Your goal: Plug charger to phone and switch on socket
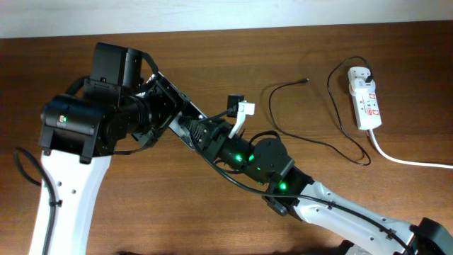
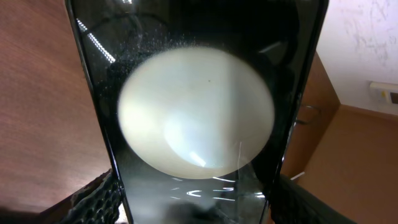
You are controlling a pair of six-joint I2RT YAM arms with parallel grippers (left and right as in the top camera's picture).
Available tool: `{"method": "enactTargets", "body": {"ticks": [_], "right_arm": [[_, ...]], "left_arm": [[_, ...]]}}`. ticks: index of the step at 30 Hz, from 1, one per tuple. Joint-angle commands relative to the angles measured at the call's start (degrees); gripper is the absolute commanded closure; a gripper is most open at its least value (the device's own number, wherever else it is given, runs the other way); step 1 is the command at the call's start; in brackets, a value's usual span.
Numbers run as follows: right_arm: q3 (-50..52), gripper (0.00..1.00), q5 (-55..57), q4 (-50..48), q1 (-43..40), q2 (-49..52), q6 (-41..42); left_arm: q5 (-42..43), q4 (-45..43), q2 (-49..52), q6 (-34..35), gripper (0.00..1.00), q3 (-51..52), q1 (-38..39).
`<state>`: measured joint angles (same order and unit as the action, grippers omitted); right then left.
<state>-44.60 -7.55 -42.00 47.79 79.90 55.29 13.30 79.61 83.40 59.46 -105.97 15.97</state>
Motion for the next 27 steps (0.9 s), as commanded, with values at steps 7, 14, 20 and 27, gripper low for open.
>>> {"method": "enactTargets", "body": {"ticks": [7, 14, 20, 27], "right_arm": [[-1.3, 0.87, -1.0, -0.2, 0.4, 0.2, -0.4], [-1.3, 0.95, -1.6, -0.3, 0.3, 0.2, -0.4], [-1.3, 0.96, -3.1, -3.0, -0.3, -0.1, -0.4], [-1.3, 0.96, -24.8, 0.8, -11.9, -0.5, 4.9]], "left_arm": [[-1.1, -0.5, -0.1, 0.5, 0.35, -0.6, 0.2], [-1.1, -0.5, -0.1, 0.5, 0.18, -0.6, 0.1], [-4.3, -3.6, -3.5, -4.0, 0.01, -2.0, 0.1], [-31.6, 16.6, -31.1, -9.1, 0.01, -2.5, 0.0]]}}
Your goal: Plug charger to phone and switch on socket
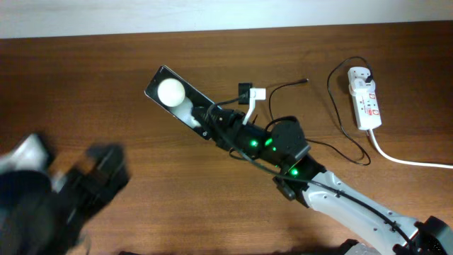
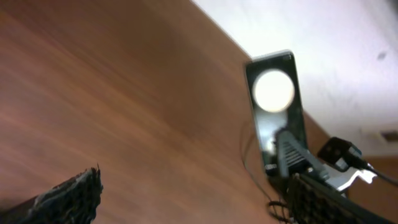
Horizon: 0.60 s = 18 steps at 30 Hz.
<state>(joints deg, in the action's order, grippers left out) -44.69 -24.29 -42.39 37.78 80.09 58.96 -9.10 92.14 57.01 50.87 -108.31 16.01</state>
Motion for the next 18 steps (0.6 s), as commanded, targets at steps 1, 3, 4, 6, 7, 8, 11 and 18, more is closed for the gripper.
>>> {"method": "enactTargets", "body": {"ticks": [1, 3, 4, 6, 7, 8, 11, 18], "right_arm": [[-1.2, 0.96, -10.2, 5.8, -3.1, -0.7, 1.4], [-1.2, 0.96, -12.0, 15.9, -4.1, -0.7, 1.3], [-1.2, 0.96, -12.2, 17.4, -4.1, -0.7, 1.3], [-1.2, 0.96, -16.3, 20.4, -4.1, -0.7, 1.3], [-1.2, 0.96, -18.4, 20.6, -4.1, -0.7, 1.4], [-1.2, 0.96, -20.4, 21.2, -4.1, -0.7, 1.6], [-1.2, 0.96, -21.6, 28.0, -4.1, -0.7, 4.4], [-1.2, 0.96, -13.4, 30.2, -4.1, -0.6, 32.7]], "left_arm": [[-9.9, 4.6, -9.4, -1.1, 0.01, 0.8, 0.0], [-11.9, 4.6, -17.0, 1.6, 0.01, 5.0, 0.0], [-12.0, 4.6, -18.9, 3.5, 0.01, 7.2, 0.0], [-11.6, 4.5, -22.8, 10.4, 0.01, 18.4, 0.0], [-9.2, 3.7, -23.0, 17.5, 0.01, 24.9, 0.0], [-4.4, -0.8, -23.0, 19.9, 0.01, 30.9, 0.0], [10.7, -24.1, -23.0, 19.9, 0.01, 47.6, 0.0], [21.8, -41.6, -20.1, 25.2, 0.00, 59.2, 0.0]]}}
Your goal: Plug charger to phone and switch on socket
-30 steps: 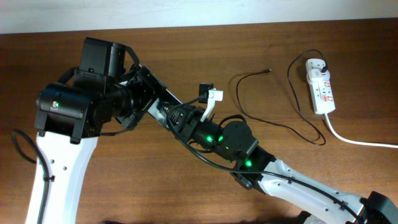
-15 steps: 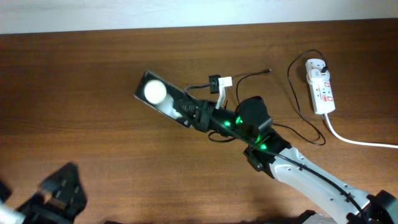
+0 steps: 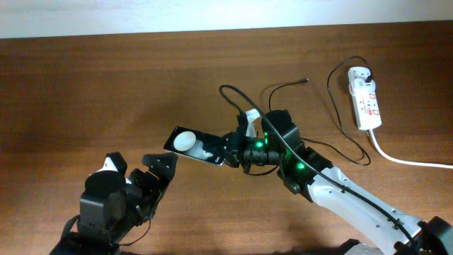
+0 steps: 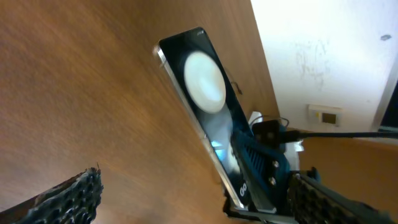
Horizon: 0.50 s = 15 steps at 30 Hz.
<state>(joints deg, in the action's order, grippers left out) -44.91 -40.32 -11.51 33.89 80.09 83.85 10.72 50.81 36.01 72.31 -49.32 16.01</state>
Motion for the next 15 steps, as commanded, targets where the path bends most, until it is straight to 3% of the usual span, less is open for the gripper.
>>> {"method": "enactTargets", "body": {"ticks": [1, 5, 10, 15], "right_arm": [[-1.0, 0.96, 2.2, -0.7, -0.2, -0.6, 10.1], [-1.0, 0.96, 0.9, -0.7, -0.2, -0.6, 12.9], [-1.0, 0.96, -1.9, -0.7, -0.2, -0.7, 12.9], [-1.0, 0.96, -1.5, -1.2, -0.2, -0.7, 16.1]], "left_arm": [[2.3, -0.5, 2.8, 7.3, 0.02, 0.2, 0.0], [7.0, -5.9, 12.9, 11.9, 0.10, 0.2, 0.0], [13.0, -16.3, 25.1, 11.9, 0.22, 0.2, -0.5], [20.3, -16.9, 26.8, 15.2, 0.40, 0.2, -9.1]]}}
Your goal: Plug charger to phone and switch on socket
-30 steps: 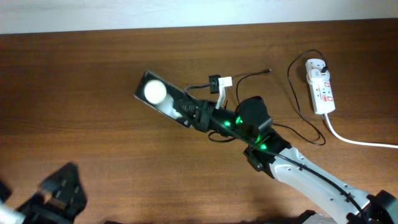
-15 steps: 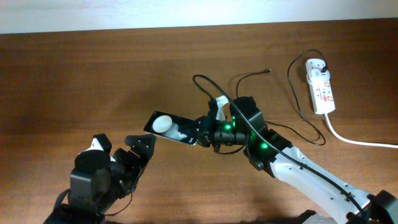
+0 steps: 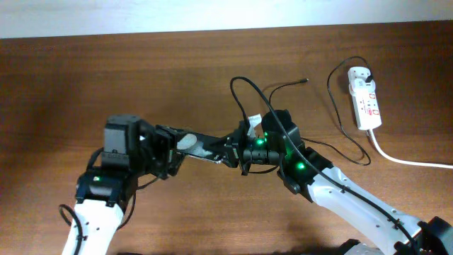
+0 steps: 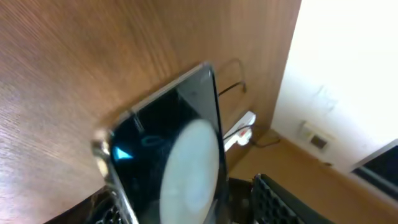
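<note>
The black phone with a white disc on its face hangs over the table between both arms. My right gripper is shut on its right end. My left gripper straddles its left end. In the left wrist view the phone fills the space between the fingers: one edge lies at the left finger and a narrow gap shows on the right. The black charger cable lies loose on the table, its plug tip free. The white socket strip lies at the far right.
The brown table stretches left of the arms. The strip's white mains cord runs off to the right edge. A black cable loop rises from my right arm above the phone.
My left arm has come up from the lower left, and its gripper now sits around the phone's left end. The right gripper still holds the phone in about the same spot.
At first both grippers were on the phone at the table's middle left. Then the left arm was down at the lower left, leaving the phone in the right gripper alone. The right arm carried it nearer the centre. Now the left gripper is back around the phone's left end.
</note>
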You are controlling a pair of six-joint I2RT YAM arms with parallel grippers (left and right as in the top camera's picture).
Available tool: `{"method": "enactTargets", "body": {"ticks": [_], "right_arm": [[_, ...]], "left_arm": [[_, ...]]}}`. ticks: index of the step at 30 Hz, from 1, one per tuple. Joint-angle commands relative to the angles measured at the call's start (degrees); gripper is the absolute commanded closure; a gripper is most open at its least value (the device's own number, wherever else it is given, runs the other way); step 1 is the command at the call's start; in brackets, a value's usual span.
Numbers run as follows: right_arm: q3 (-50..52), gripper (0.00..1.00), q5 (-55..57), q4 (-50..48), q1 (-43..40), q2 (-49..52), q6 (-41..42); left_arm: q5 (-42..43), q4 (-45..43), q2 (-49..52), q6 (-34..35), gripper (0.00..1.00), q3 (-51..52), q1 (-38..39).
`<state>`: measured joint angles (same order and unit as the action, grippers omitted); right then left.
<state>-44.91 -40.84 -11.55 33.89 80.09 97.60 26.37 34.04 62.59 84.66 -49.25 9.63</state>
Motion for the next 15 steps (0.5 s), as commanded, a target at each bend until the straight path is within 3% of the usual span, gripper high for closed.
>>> {"method": "enactTargets", "body": {"ticks": [1, 5, 7, 10, 11, 15], "right_arm": [[-1.0, 0.96, -1.0, -3.5, -0.2, -0.7, 4.4], [-1.0, 0.96, -0.7, -7.6, -0.2, -0.7, 7.1], [-1.0, 0.96, -0.3, -7.6, -0.2, -0.7, 8.0], [-1.0, 0.96, -0.3, -7.6, -0.1, -0.7, 10.0], [-1.0, 0.96, -0.3, -7.8, 0.2, -0.7, 12.5], [-1.0, 0.96, 2.3, -8.5, 2.2, -0.7, 14.3]], "left_arm": [[5.6, -0.2, 0.2, 4.7, 0.41, 0.2, -3.1], [8.3, -1.1, 0.2, 5.6, 0.43, 0.2, -3.1], [10.3, -2.9, 0.2, 6.2, 0.56, 0.2, -3.1], [10.3, -3.2, 0.2, 6.7, 0.69, 0.2, -3.1], [10.3, -3.4, 0.2, 7.5, 0.80, 0.2, -3.1], [10.1, -3.4, 0.2, 7.5, 0.83, 0.2, -3.1]]}}
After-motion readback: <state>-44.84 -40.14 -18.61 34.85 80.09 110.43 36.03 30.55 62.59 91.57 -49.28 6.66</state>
